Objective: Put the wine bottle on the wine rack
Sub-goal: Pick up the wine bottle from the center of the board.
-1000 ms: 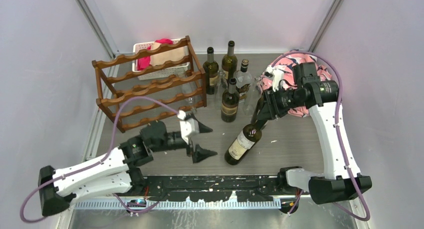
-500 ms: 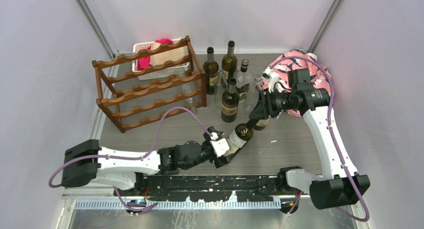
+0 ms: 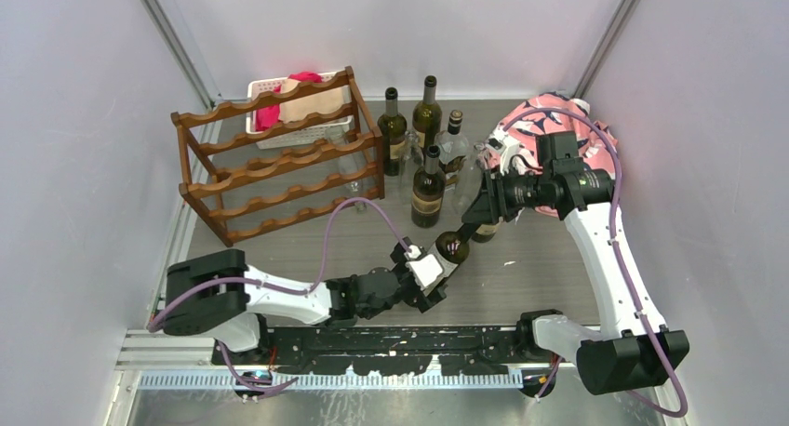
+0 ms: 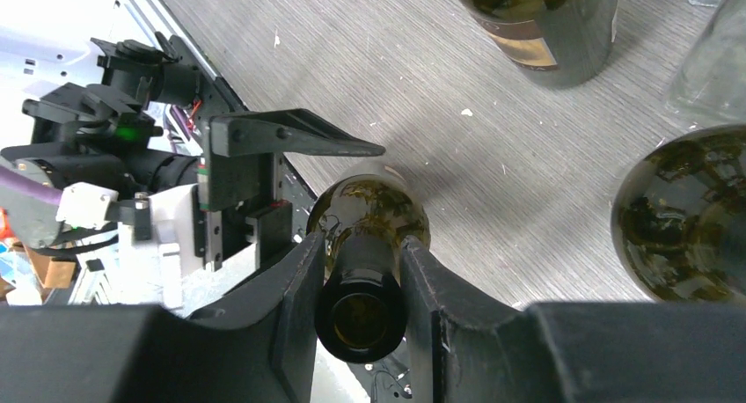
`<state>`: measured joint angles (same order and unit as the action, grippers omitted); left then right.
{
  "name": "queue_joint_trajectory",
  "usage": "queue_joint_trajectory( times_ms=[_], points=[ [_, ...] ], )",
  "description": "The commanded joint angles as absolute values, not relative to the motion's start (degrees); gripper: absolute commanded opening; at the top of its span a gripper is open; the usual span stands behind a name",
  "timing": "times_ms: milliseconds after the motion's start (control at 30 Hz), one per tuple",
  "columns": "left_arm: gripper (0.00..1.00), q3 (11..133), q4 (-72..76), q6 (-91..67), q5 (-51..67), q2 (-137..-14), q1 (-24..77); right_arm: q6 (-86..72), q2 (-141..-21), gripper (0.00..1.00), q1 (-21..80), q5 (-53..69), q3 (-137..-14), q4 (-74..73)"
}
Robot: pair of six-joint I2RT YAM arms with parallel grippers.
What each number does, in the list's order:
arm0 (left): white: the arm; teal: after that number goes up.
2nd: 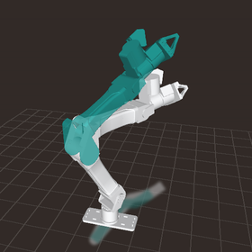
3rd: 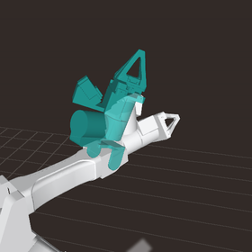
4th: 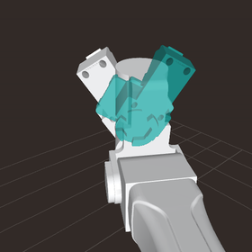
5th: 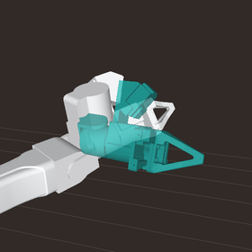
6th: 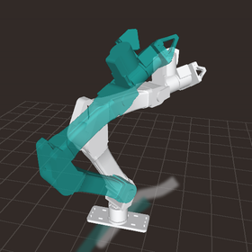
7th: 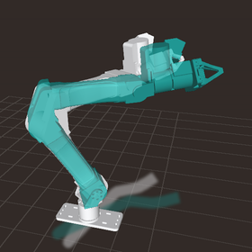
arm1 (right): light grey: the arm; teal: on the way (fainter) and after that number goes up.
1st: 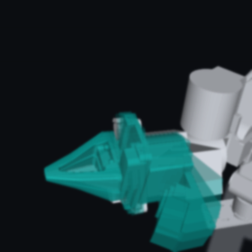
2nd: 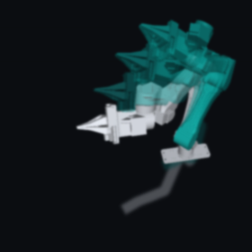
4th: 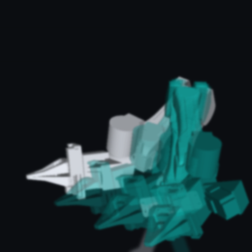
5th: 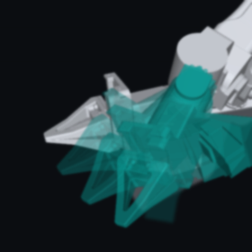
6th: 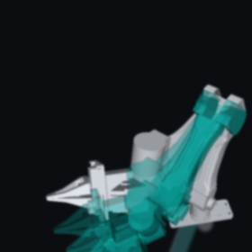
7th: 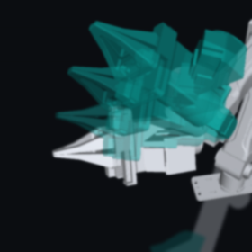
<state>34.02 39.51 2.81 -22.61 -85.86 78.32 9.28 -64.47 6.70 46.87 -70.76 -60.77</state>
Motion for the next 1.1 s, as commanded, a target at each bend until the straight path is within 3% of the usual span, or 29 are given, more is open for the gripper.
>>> queue_joint_trajectory(
  times_ms=[0,200,333,367,400,433,467,567,667,733,900,1067],
  points=[
    [0.97,33.13,50.97,0.29,-19.61,-89.33,76.76,7.12,-62.75,0.01,7.0,52.95,-71.48,-58.71],
    [0.94,28.76,64.99,-3.07,-11.71,-95.1,72.66,7.28,-63.26,0.01,7.02,52.91,-71.19,-58.62],
    [0.81,27.68,70.0,-3.24,-10.04,-98.49,72.52,7.34,-63.57,0.01,7.07,52.82,-71.04,-58.62],
    [0.72,27.54,70.46,-3.14,-9.64,-99.0,72.55,7.42,-63.59,0.01,6.99,52.82,-70.97,-58.69],
    [0.47,27.18,71.05,-2.71,-9.06,-99.31,72.37,7.7,-63.65,0.01,7.02,52.82,-70.92,-58.94],
    [0.11,26.19,72.05,-2.28,-9.06,-99.28,72.36,8.34,-63.69,0.01,7.03,52.75,-70.99,-59.41],
    [0.01,24.99,73.35,-1.99,-9.64,-98.77,72.29,9.44,-63.8,0.02,7.07,52.61,-71.2,-60.74],
    [0.0,21.13,72.65,-0.47,-7.02,-93.25,70.84,14.28,-64.15,0.26,7.31,52.26,-71.83,-65.08],
    [0.0,20.67,57.15,0.44,-0.63,-83.58,67.74,20.17,-64.03,0.61,8.04,49.5,-72.76,-69.19],
    [0.0,22.33,43.26,3.78,5.12,-76.52,66.53,24.02,-63.97,0.74,8.5,47.19,-74.28,-71.81],
    [0.0,26.49,17.25,10.1,9.89,-64.16,64.78,33.94,-62.48,0.88,8.54,43.76,-79.49,-77.07],
    [0.0,31.81,-1.16,12.99,13.3,-59.22,64.44,51.57,-61.54,0.92,8.63,48.49,-82.74,-86.44]
  ],
)
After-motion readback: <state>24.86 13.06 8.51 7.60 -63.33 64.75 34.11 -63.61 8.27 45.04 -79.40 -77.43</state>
